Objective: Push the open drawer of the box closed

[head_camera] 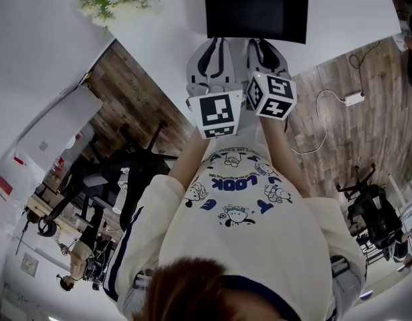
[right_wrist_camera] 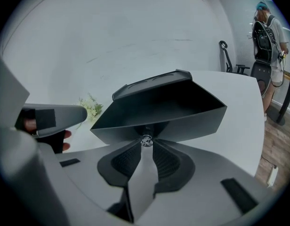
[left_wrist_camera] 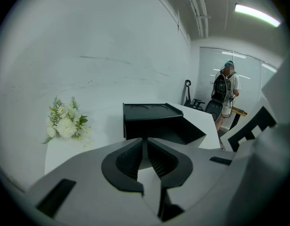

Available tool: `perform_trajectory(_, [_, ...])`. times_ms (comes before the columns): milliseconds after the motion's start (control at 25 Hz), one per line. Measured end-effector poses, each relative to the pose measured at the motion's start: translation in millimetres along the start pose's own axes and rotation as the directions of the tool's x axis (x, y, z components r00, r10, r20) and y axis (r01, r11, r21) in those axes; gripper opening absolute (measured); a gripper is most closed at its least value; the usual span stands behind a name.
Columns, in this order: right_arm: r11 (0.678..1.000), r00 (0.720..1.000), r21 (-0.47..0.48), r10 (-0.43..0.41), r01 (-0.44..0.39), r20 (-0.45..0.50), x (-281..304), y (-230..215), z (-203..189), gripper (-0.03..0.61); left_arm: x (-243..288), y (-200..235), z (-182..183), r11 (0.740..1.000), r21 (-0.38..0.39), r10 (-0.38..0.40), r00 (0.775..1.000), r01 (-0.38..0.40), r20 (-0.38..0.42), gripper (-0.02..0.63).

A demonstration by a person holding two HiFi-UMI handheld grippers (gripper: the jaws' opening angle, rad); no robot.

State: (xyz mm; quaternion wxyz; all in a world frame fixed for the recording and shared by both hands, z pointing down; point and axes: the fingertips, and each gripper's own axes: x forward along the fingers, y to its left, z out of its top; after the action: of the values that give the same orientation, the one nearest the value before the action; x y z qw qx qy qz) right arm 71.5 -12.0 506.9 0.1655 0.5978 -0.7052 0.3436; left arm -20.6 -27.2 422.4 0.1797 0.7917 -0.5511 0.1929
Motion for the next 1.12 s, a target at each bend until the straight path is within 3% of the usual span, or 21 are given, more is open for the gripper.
perform_trajectory(1120, [1.0,1.0,-0.007,0.021,-0.021,0.01,9.2,-4.0,15.3,0.087,-0.6,2.5,5.6,1.0,-0.01,0.027,1.0,-0.026,0.013,0.043])
